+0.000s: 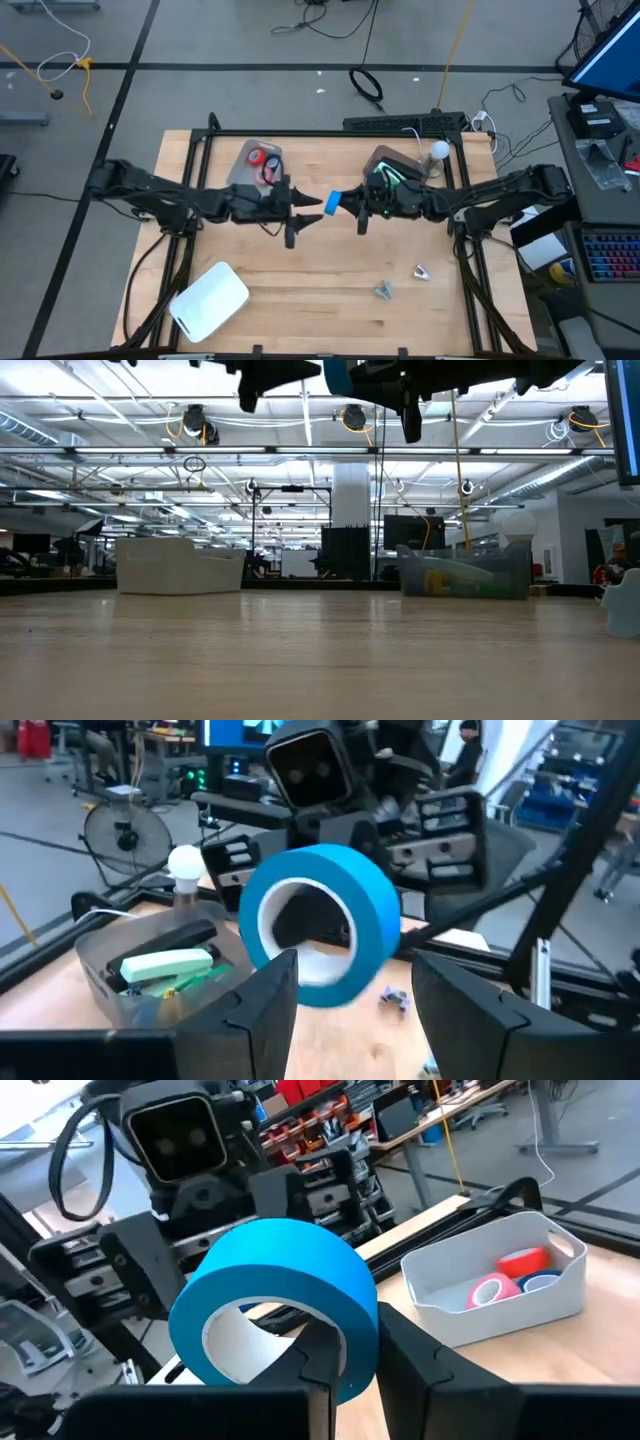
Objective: Pick and place Stapler, Stapler remover, tape
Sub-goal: Put the light blue tape into the gray bin
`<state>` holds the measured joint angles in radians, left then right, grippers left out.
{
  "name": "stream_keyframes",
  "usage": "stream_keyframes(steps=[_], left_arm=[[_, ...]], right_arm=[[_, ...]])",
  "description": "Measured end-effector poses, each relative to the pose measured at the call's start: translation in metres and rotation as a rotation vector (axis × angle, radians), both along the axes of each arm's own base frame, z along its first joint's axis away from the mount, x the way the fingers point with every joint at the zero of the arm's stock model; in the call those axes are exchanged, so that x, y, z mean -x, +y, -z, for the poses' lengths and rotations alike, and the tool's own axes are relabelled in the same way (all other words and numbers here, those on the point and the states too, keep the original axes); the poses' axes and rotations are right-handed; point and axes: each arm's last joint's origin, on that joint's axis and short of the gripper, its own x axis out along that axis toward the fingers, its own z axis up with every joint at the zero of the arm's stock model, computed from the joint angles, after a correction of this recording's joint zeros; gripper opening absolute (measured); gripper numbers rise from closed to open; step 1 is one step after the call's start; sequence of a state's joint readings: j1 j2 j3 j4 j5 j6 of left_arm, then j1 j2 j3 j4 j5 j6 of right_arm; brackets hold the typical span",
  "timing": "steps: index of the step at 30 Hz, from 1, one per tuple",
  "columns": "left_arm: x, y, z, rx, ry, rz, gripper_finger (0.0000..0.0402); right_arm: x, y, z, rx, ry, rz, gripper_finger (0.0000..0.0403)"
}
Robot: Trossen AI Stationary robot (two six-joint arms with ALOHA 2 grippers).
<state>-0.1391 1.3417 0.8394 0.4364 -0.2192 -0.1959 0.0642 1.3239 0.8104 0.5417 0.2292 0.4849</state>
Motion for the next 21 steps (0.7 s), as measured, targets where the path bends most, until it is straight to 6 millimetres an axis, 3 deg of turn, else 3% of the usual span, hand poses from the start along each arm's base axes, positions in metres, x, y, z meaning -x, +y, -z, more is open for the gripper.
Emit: stream_keyframes(steps=[21], left_arm=[[-0.024,0.016,0.012,0.14,-0.05,0.092,0.0198]], right_arm=[[-0.003,-0.012,0.004,-0.016,0.015,-0.005,0.0033]])
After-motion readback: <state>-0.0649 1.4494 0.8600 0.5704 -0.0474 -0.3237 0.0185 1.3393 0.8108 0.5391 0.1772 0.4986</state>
